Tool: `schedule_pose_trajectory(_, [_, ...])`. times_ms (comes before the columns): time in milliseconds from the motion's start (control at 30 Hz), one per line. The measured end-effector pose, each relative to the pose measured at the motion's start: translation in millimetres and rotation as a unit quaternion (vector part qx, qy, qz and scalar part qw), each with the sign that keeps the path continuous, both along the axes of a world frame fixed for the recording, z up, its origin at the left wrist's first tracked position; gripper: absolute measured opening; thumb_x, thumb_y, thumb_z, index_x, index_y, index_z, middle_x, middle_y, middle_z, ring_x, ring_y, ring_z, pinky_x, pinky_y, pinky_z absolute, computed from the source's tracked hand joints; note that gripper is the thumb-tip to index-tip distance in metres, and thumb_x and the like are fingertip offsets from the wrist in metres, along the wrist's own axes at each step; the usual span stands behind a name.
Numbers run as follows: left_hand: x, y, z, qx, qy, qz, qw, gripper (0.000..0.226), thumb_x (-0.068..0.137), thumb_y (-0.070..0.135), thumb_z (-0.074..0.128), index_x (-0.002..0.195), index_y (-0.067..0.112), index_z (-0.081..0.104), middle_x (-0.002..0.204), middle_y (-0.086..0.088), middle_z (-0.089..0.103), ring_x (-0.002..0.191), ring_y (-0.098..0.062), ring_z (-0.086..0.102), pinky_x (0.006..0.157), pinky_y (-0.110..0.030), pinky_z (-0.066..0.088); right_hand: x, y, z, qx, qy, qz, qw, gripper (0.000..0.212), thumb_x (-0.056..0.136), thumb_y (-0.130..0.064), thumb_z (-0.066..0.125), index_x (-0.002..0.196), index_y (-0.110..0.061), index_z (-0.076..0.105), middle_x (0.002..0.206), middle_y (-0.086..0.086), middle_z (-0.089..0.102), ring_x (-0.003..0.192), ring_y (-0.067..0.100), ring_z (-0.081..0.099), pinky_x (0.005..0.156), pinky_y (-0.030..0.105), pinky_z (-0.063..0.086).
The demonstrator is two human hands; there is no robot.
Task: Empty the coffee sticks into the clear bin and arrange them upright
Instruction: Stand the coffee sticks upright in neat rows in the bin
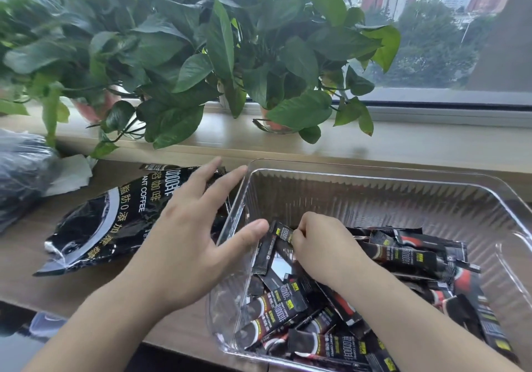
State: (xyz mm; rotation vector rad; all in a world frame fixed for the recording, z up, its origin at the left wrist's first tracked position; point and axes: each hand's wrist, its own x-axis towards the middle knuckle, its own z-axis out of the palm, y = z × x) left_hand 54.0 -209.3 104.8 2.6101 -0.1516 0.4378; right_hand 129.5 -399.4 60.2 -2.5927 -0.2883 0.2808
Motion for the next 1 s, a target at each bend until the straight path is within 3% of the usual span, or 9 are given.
schedule_pose_trajectory(67, [2.6, -0.2, -2.1, 0.008, 0.034, -0.013, 0.999, 0.073, 0.078, 0.084, 0.032, 0.146, 0.061, 0.017, 0.161, 0.024, 0.008, 0.148, 0.000, 0.010, 0.120, -0.038, 0.018, -0.6, 0.7, 1.5, -0.062, -0.037, 0.006, 0.997, 0.021, 0.102, -0.017, 0.043, 0.098, -0.008, 0.062, 0.094, 0.005, 0.062, 0.090, 0.025, 0.061, 0.071, 0.030, 0.043])
schedule_pose_trajectory(200, [-1.1, -0.8, -11.4, -0.065, 0.104, -0.001, 0.992, 0.063, 0.078, 0.080, 0.025, 0.140, 0.069, 0.020, 0.161, 0.025, 0.004, 0.148, 0.003, 0.004, 0.122, -0.044, 0.015, -0.1, -1.7, 5.3, -0.065, -0.078, -0.032, 0.994, 0.024, 0.100, -0.022, 0.046, 0.090, -0.008, 0.063, 0.096, 0.004, 0.056, 0.088, 0.024, 0.057, 0.072, 0.030, 0.041])
schedule_pose_trajectory(367, [-8.5, -3.1, -13.5, -0.052, 0.126, 0.010, 0.991, 0.061, 0.077, 0.079, 0.019, 0.138, 0.070, 0.014, 0.162, 0.022, -0.001, 0.146, 0.007, -0.006, 0.123, -0.048, 0.005, -2.2, 0.7, 7.4, -0.019, -0.040, -0.033, 0.998, 0.022, 0.096, -0.024, 0.054, 0.087, -0.009, 0.067, 0.086, 0.006, 0.069, 0.080, 0.019, 0.063, 0.066, 0.031, 0.050])
schedule_pose_trajectory(467, [-10.0, -3.6, -11.3, -0.025, 0.121, 0.027, 0.992, 0.066, 0.074, 0.083, 0.014, 0.138, 0.069, 0.014, 0.163, 0.020, -0.002, 0.146, 0.004, -0.003, 0.123, -0.049, 0.004, -4.4, 6.7, 0.2, 0.005, 0.002, -0.014, 1.000, 0.014, 0.093, -0.025, 0.060, 0.087, -0.014, 0.067, 0.082, 0.002, 0.069, 0.069, 0.016, 0.065, 0.056, 0.025, 0.050])
schedule_pose_trajectory(533, [-10.8, -4.0, -10.9, -0.010, 0.105, 0.037, 0.994, 0.069, 0.073, 0.084, 0.014, 0.140, 0.066, 0.017, 0.163, 0.018, -0.001, 0.146, 0.004, -0.003, 0.123, -0.049, 0.005, -4.6, 9.9, -4.1, 0.037, 0.040, -0.004, 0.999, 0.010, 0.091, -0.026, 0.065, 0.088, -0.016, 0.064, 0.075, 0.000, 0.069, 0.060, 0.016, 0.069, 0.056, 0.028, 0.057])
schedule_pose_trajectory(600, [-11.4, -4.5, -11.5, -0.015, 0.103, 0.038, 0.994, 0.070, 0.073, 0.083, 0.014, 0.140, 0.067, 0.017, 0.162, 0.019, -0.002, 0.144, 0.006, -0.004, 0.123, -0.048, 0.005, -5.0, 12.5, -5.6, 0.061, 0.088, 0.011, 0.994, 0.014, 0.090, -0.030, 0.070, 0.093, -0.019, 0.062, 0.072, 0.001, 0.072, 0.052, 0.011, 0.069, 0.053, 0.026, 0.054])
schedule_pose_trajectory(700, [-12.3, -3.9, -14.9, -0.046, 0.112, 0.027, 0.992, 0.065, 0.072, 0.081, 0.018, 0.137, 0.071, 0.012, 0.162, 0.022, -0.002, 0.146, 0.006, -0.004, 0.123, -0.047, 0.009, -3.1, 18.6, -4.2, 0.062, 0.130, 0.020, 0.989, 0.020, 0.090, -0.030, 0.073, 0.100, -0.021, 0.058, 0.077, 0.006, 0.076, 0.058, 0.011, 0.072, 0.050, 0.024, 0.050])
schedule_pose_trajectory(900, [-11.2, -1.2, -23.1, -0.081, 0.093, -0.002, 0.992, 0.063, 0.074, 0.077, 0.023, 0.136, 0.071, 0.016, 0.160, 0.027, 0.003, 0.145, 0.010, -0.001, 0.119, -0.029, 0.012, 12.6, 33.9, -5.2, 0.095, 0.106, -0.012, 0.990, 0.013, 0.090, -0.027, 0.073, 0.091, -0.017, 0.064, 0.063, 0.001, 0.075, 0.058, 0.004, 0.071, 0.054, 0.018, 0.048])
schedule_pose_trajectory(1000, [-10.0, 0.1, -25.7, -0.087, 0.085, -0.012, 0.993, 0.063, 0.075, 0.077, 0.024, 0.137, 0.071, 0.017, 0.160, 0.029, 0.005, 0.142, 0.015, -0.003, 0.114, -0.024, 0.011, 13.0, 39.8, -8.3, 0.173, 0.147, -0.026, 0.974, 0.008, 0.089, -0.019, 0.073, 0.085, -0.012, 0.071, 0.072, 0.008, 0.077, 0.069, 0.014, 0.076, 0.071, 0.034, 0.062])
